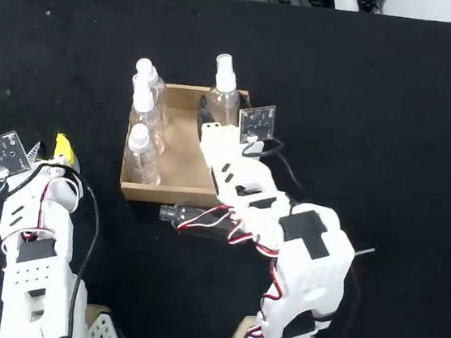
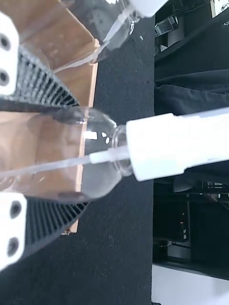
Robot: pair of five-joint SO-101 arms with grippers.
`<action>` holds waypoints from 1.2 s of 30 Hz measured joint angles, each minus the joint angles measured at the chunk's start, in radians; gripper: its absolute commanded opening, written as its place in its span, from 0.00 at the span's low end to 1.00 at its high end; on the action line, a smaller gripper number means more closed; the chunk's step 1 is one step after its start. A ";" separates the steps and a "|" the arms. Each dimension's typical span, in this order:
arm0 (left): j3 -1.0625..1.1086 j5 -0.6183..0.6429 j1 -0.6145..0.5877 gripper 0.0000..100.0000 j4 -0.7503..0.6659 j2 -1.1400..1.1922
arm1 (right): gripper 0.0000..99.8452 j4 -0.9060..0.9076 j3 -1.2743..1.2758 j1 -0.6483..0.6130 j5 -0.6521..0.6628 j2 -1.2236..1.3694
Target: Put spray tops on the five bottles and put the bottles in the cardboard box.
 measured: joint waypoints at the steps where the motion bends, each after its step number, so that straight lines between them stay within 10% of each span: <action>1: 0.000 0.000 0.000 0.11 0.000 0.000 | 0.17 0.000 0.000 0.000 0.000 0.000; 8: 0.000 0.000 0.000 0.11 0.000 0.000 | 0.01 0.000 0.000 0.000 0.000 0.000; 36: 0.000 0.000 0.000 0.11 0.000 0.000 | 0.01 0.000 0.015 0.003 0.000 0.020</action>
